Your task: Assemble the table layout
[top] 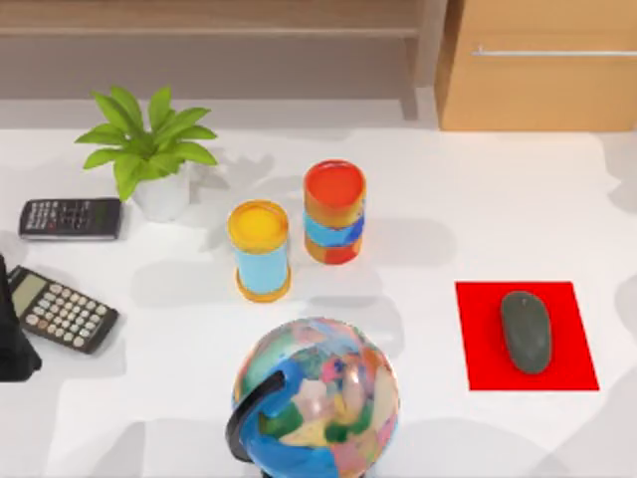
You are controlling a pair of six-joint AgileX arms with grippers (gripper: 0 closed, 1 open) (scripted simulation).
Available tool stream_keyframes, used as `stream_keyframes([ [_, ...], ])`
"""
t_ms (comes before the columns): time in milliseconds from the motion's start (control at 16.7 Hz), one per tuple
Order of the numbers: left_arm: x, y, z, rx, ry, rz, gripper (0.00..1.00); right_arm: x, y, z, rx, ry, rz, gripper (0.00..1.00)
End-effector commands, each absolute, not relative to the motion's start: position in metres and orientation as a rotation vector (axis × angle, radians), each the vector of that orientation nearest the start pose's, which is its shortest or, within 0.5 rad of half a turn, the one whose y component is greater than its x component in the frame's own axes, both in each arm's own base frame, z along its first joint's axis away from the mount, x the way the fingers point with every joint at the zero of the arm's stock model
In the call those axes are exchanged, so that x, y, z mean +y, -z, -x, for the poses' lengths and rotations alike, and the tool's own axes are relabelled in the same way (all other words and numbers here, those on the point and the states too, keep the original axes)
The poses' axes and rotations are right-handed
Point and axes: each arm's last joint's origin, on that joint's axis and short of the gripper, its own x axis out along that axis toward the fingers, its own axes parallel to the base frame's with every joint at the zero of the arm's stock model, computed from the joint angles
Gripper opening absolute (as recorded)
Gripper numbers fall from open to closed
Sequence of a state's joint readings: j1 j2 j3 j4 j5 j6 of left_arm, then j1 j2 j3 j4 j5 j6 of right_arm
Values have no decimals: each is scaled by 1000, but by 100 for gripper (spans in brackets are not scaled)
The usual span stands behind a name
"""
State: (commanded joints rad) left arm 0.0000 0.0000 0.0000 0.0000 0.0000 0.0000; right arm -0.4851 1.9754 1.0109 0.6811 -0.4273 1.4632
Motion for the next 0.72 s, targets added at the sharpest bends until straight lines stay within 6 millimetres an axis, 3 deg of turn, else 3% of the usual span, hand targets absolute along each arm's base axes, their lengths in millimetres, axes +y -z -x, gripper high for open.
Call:
stream_keyframes([
  [180,-1,-160,-106,0,0,0,100,-177,-150,-366,186,217,-1564,100],
  [600,-1,-160,-106,0,0,0,100,-177,-151,-323,180,216,-1561,100],
  [720,-1,-160,-106,0,0,0,100,-177,-148,-320,186,226,-1567,100],
])
